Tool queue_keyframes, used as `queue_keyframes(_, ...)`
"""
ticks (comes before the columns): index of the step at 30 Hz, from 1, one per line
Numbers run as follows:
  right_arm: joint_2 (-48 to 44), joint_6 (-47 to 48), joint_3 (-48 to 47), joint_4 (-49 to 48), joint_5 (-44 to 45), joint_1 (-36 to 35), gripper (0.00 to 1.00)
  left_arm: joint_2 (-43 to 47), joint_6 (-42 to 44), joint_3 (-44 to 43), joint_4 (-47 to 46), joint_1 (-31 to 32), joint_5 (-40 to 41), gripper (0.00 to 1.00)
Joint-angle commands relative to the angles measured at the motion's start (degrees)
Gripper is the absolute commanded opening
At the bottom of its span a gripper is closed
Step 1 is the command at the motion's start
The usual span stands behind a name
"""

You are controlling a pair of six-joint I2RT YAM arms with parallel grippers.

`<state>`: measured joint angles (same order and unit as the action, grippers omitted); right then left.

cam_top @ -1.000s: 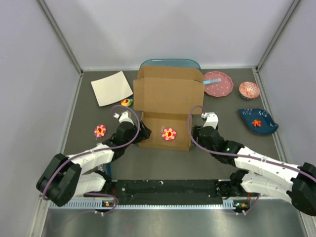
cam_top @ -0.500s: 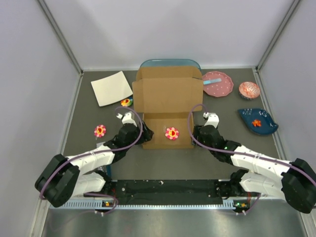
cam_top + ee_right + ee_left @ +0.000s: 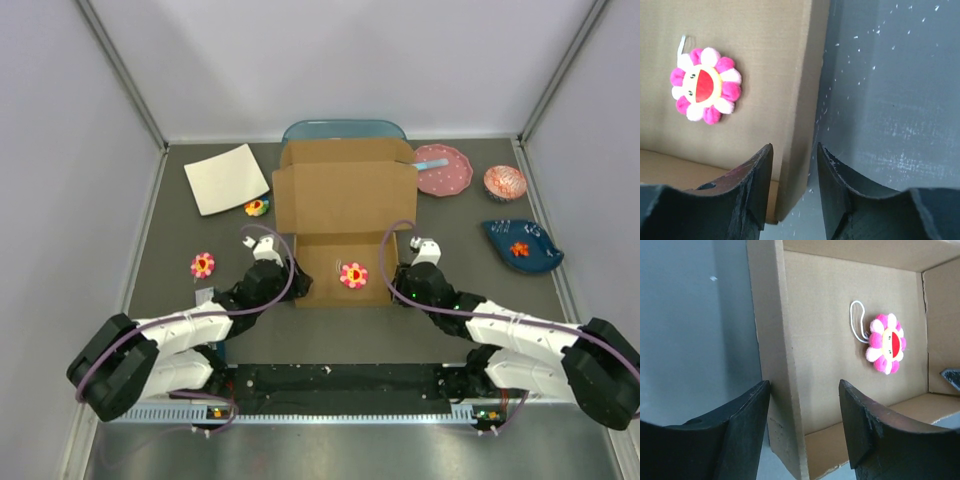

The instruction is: Fold the paper box

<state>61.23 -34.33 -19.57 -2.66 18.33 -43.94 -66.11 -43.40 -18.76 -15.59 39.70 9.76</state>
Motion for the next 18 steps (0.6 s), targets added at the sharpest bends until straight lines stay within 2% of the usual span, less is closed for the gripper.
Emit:
queue_keyframes(1,-4.5,-1.0,1.6,0.9,-0.8,-0.4,0.4,2.5,-0.8,1.4,-2.8,3.6,0.9,0.62)
queue_keyframes(6,-8.8,-2.7,3.2,5.5,0.0,-3.2,0.4,7.0,-3.1,3.5,-0.2,5.6,3.2,0.62)
queue_keyframes(8,-10.8,-3.5,3.6,7.1,0.6,-3.5,0.43,9.8,-3.6,3.9,1.1,5.7,3.9,0.64)
queue_keyframes(9,-11.5,-4.1,3.8,8.1,0.7,-3.5,0.47,10.9,-3.8,3.9,2.1,5.8,4.4,0.65)
queue_keyframes(13,-15.5,-4.5,2.4,11.8,1.7,-3.5,0.56,17.3,-2.8,0.8,10.9,5.8,8.0,0.77)
queue_keyframes(14,-16.5,-4.3,1.7,12.5,1.7,-3.5,0.57,18.4,-1.6,-0.2,12.4,5.7,8.8,0.83)
queue_keyframes(18,-17.2,-2.9,-2.6,16.3,1.5,-3.5,0.62,22.9,2.3,-4.4,18.2,5.7,13.2,0.91)
